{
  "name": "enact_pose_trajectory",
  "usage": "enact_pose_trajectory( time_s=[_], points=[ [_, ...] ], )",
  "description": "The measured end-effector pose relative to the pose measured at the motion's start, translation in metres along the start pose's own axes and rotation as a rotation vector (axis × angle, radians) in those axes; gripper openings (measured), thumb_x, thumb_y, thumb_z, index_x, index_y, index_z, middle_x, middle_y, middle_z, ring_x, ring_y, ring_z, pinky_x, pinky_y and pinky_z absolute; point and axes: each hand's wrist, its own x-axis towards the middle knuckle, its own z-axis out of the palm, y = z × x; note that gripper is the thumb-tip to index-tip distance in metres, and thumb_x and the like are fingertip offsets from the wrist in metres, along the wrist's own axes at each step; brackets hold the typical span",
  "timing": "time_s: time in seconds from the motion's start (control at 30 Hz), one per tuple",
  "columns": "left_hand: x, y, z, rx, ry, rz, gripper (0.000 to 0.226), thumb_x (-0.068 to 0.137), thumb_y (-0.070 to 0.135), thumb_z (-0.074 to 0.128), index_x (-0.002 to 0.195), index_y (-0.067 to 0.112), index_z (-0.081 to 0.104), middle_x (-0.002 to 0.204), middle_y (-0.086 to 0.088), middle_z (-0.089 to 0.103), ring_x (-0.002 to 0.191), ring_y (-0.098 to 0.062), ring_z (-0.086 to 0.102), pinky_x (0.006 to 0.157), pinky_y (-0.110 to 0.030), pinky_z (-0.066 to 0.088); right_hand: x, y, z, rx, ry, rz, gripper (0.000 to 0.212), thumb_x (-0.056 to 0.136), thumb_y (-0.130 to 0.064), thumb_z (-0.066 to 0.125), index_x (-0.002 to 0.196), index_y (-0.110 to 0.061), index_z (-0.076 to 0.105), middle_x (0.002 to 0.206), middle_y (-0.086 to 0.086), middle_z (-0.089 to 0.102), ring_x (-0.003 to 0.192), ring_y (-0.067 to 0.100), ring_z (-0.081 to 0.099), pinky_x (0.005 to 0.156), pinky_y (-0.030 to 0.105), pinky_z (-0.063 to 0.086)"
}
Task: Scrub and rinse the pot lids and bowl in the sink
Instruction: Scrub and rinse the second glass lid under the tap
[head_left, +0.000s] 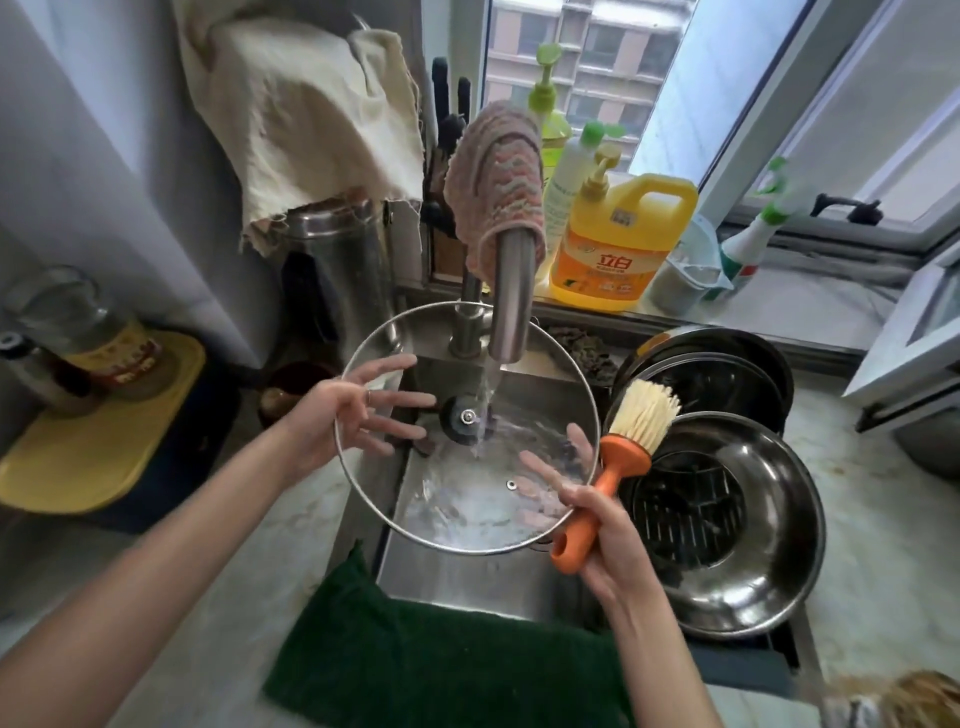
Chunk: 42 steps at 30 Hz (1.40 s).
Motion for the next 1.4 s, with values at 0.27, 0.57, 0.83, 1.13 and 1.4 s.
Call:
enact_pose_trajectory(
  time_s=[0.27, 0.57, 0.83, 1.13, 1.4],
  points=[
    [0.064, -0.043, 0.052, 1.404, 0.653, 0.046, 0.066, 0.090, 0.030, 0.041, 0.151, 0.018, 0.018, 0.154, -0.016, 0.025, 0.142, -0.035, 0.021, 0.113, -0.047, 0.022, -0.010, 0.005, 0.000, 0.009, 0.216, -0.119, 0.060, 0.087, 0.009, 0.035, 0.132, -0.029, 0.046, 0.104, 0.022, 0.067, 0.077, 0.030, 0.069, 0.062, 0.040, 0.058],
    [0.077, -0.074, 0.073, 1.687, 0.104, 0.268, 0.055, 0.102, 0.037, 0.018, 0.150, 0.031, -0.007, 0.158, 0.006, -0.014, 0.146, -0.012, -0.011, 0.116, -0.040, -0.011, -0.013, 0.011, -0.003, -0.009, 0.326, -0.100, 0.057, 0.089, 0.010, 0.037, 0.129, -0.028, 0.050, 0.103, 0.023, 0.069, 0.078, 0.032, 0.070, 0.061, 0.040, 0.059],
    [0.064, -0.095, 0.105, 1.619, -0.206, 0.393, 0.055, 0.102, 0.039, 0.018, 0.149, 0.032, -0.008, 0.158, 0.008, -0.016, 0.144, -0.008, -0.016, 0.115, -0.038, -0.014, -0.015, 0.008, -0.011, -0.009, 0.354, -0.043, 0.056, 0.089, 0.009, 0.038, 0.129, -0.028, 0.051, 0.105, 0.023, 0.068, 0.078, 0.032, 0.071, 0.058, 0.039, 0.058],
    [0.120, -0.067, 0.060, 1.875, 0.089, 0.260, 0.076, 0.086, 0.054, -0.001, 0.152, 0.016, 0.001, 0.160, -0.009, 0.005, 0.148, -0.024, 0.001, 0.116, -0.052, -0.005, -0.015, 0.014, -0.015, 0.111, 0.333, 0.006, 0.059, 0.087, 0.010, 0.032, 0.129, -0.026, 0.049, 0.096, 0.018, 0.072, 0.079, 0.030, 0.072, 0.057, 0.036, 0.058],
    [0.078, -0.051, 0.058, 1.906, -0.264, 0.466, 0.067, 0.089, 0.056, 0.004, 0.151, 0.030, 0.000, 0.159, 0.007, -0.004, 0.147, -0.012, -0.005, 0.118, -0.039, -0.005, -0.011, 0.021, -0.016, 0.212, 0.324, 0.054, 0.066, 0.075, 0.008, 0.043, 0.138, -0.010, 0.045, 0.097, 0.018, 0.072, 0.089, 0.032, 0.071, 0.073, 0.046, 0.059]
  ],
)
